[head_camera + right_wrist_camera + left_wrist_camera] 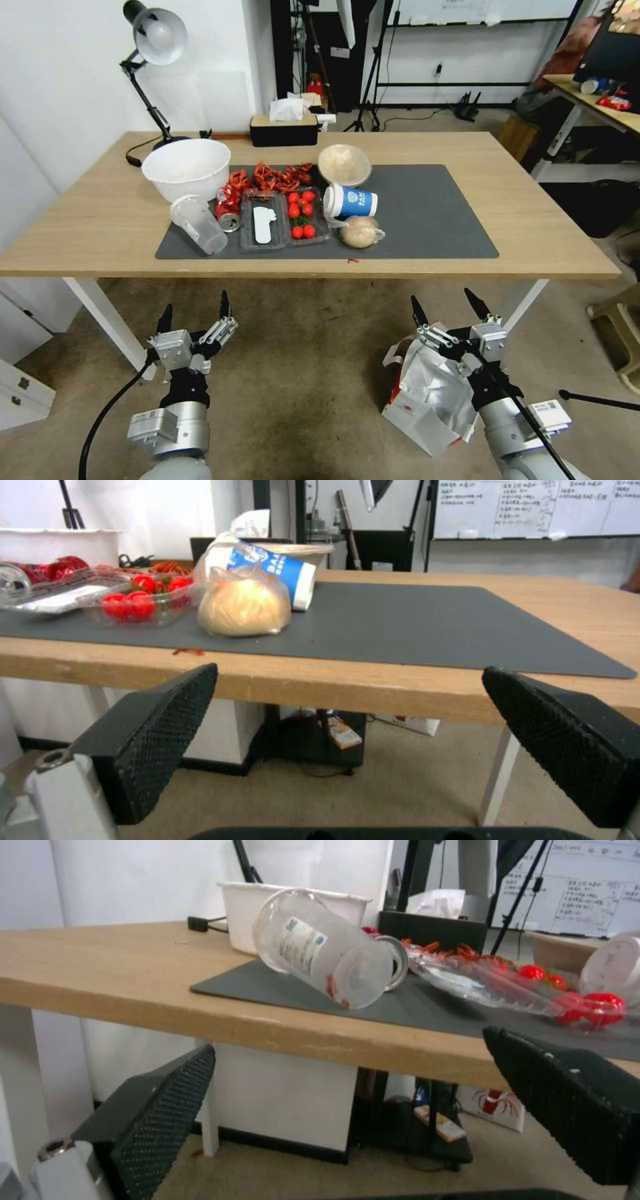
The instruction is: Pick up the food delivery bag from the floor and place it on the table.
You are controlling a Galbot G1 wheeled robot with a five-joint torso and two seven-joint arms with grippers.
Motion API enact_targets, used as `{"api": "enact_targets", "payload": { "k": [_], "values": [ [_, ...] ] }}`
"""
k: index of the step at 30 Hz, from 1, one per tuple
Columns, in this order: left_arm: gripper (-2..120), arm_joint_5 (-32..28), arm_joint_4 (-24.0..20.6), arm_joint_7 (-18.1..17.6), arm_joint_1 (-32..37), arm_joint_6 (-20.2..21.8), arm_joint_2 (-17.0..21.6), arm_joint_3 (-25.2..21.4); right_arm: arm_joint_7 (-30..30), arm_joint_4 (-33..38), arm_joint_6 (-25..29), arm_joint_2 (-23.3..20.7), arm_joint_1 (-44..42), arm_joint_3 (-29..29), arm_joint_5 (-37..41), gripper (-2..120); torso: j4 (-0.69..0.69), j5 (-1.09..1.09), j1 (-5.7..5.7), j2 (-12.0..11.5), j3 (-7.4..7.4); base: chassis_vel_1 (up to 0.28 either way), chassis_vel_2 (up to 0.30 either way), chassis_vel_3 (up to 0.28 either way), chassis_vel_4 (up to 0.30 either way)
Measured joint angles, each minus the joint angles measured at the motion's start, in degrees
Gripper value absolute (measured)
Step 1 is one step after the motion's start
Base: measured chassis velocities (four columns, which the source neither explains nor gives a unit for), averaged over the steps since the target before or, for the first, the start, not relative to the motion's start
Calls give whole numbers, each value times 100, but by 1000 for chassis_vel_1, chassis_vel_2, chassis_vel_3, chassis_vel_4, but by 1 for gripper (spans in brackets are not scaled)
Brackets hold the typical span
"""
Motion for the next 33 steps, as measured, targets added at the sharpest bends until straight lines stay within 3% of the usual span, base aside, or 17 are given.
{"api": "enact_targets", "payload": {
  "k": [33],
  "values": [
    [100,27,56,9,22,7,-88,25,-136,-153,64,-74,94,-11,110,100,0,0,-358,-861,-503,0,0,0,0]
  ]
}}
